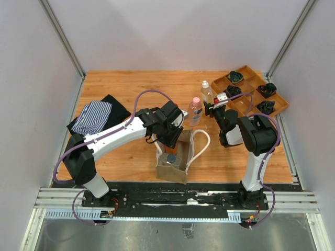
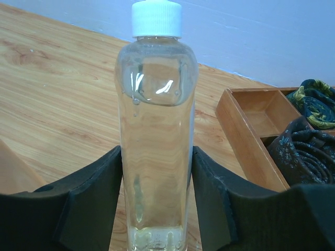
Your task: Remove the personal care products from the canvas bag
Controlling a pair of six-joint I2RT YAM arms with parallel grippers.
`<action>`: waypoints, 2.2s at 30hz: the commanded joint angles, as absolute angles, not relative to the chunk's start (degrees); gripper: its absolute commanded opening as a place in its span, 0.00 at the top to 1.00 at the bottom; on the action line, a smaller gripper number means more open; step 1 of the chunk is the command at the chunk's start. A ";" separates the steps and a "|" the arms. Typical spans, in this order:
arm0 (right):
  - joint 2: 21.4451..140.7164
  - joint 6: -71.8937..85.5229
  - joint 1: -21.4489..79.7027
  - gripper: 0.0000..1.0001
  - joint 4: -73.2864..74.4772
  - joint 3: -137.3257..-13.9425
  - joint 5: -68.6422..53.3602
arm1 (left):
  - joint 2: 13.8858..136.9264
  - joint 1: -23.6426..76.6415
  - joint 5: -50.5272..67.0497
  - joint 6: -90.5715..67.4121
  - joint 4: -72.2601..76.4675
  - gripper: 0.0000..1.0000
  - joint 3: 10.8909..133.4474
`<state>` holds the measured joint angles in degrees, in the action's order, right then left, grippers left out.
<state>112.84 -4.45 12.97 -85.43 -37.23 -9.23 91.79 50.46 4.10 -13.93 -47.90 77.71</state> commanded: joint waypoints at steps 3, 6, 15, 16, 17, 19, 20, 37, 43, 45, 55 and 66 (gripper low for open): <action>113.20 -4.47 12.49 0.59 -91.05 -37.92 -10.06 | 92.19 50.81 3.70 -13.27 -47.99 0.65 78.76; 113.20 -3.86 12.50 0.99 -91.00 -37.88 -8.63 | 92.17 50.86 3.76 -13.18 -47.98 0.65 78.84; 113.09 -2.99 12.50 0.99 -91.05 -37.49 -6.85 | 92.95 50.80 3.73 -12.92 -47.72 0.66 78.93; 113.15 -2.99 12.51 0.99 -91.05 -37.48 -6.88 | 92.93 50.80 3.81 -12.92 -47.65 0.66 78.85; 113.20 -2.99 12.49 0.99 -91.05 -37.60 -7.10 | 92.98 50.80 3.74 -12.92 -47.59 0.66 78.76; 113.20 -3.03 12.42 0.99 -91.05 -37.80 -7.76 | 92.94 50.80 3.72 -12.83 -47.55 0.66 78.80; 113.20 -3.03 12.35 0.99 -91.04 -37.94 -8.23 | 92.94 50.80 3.72 -12.83 -47.55 0.66 78.68; 127.22 2.73 11.31 0.99 -91.05 -61.12 -15.84 | 96.49 50.87 3.63 -11.88 -48.22 0.70 81.19; 123.11 2.82 10.79 0.92 -90.88 -53.54 -12.82 | 95.95 50.80 3.26 -11.78 -47.76 0.70 81.19; 120.87 4.15 10.15 0.67 -90.80 -50.04 -14.15 | 96.98 50.84 4.27 -11.82 -48.10 0.70 82.37; 110.79 1.70 10.76 0.05 -90.76 -36.44 -14.69 | 96.62 50.80 6.60 -12.65 -47.30 0.71 82.88; 99.65 -6.18 12.51 0.00 -90.90 -31.34 -3.88 | 96.36 50.80 4.07 -12.66 -48.30 0.71 83.50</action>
<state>107.11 -0.32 11.86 -87.15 -33.39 -10.02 96.82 50.48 5.43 -12.93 -47.77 81.87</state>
